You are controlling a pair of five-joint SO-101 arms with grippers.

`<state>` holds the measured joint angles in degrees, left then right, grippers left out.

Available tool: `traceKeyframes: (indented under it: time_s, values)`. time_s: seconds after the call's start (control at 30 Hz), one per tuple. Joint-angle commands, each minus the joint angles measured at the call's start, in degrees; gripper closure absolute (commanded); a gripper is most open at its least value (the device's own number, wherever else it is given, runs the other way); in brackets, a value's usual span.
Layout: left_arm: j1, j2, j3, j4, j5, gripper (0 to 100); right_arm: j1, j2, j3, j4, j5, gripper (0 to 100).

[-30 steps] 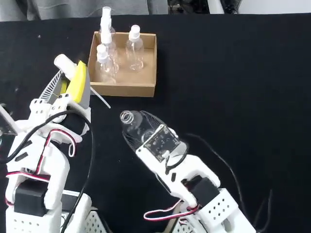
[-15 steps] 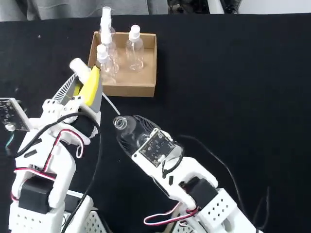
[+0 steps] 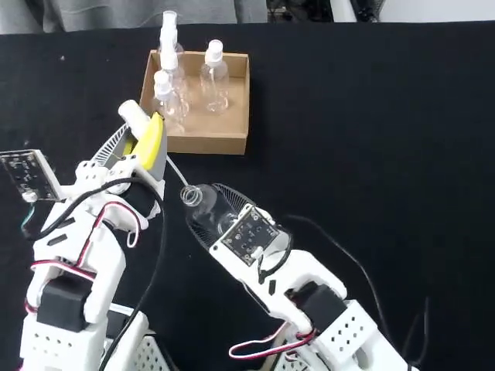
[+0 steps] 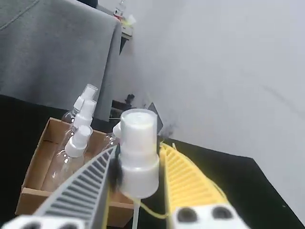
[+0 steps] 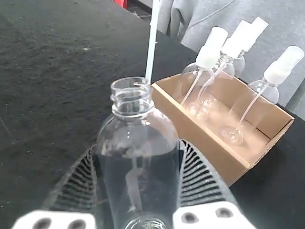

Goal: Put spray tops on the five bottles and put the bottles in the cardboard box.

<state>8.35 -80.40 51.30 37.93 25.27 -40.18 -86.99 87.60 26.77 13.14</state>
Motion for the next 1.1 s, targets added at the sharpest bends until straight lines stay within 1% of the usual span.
traceKeyframes:
  time_s: [0.0,0.13,0.3,0.43,0.53,0.6,0.73,0.8,0.93,1.07]
  values:
    - [-2.15,-2.99,-5.85,-0.62,-0.18,97,-1.05,-1.36,-0.31,-1.58,0.53,98.7]
    - [-4.79,-9.05,-7.25,-0.62,-0.09,97,-1.05,-1.36,-0.31,-1.49,0.53,98.7]
    - [-4.53,-18.02,-5.76,3.52,-0.09,97,-1.05,-1.36,-0.31,-1.76,0.09,98.7]
    - [-4.53,-23.47,-3.38,3.96,-0.09,97,-1.67,-1.36,-0.31,-1.85,0.0,98.7]
    - [-3.74,-24.09,-1.19,4.13,-0.09,97,-3.69,-1.36,-0.31,-1.85,0.0,98.7]
    - [-1.63,-23.91,0.04,4.22,-0.53,97,-4.31,-1.36,-0.31,-1.85,0.0,98.7]
    - [3.3,-24.0,2.33,4.22,-3.78,97,-4.4,-1.36,-0.31,-1.93,0.0,98.7]
    - [4.35,-24.0,3.47,4.31,-4.22,97,-4.4,-1.36,-0.31,-1.93,0.0,98.7]
    - [4.62,-24.0,4.7,4.31,-4.22,97,-4.4,-1.45,-0.31,-1.93,0.0,98.7]
    - [4.26,-24.09,2.33,4.31,-4.22,97,-4.4,-1.36,-0.31,-1.93,0.0,98.7]
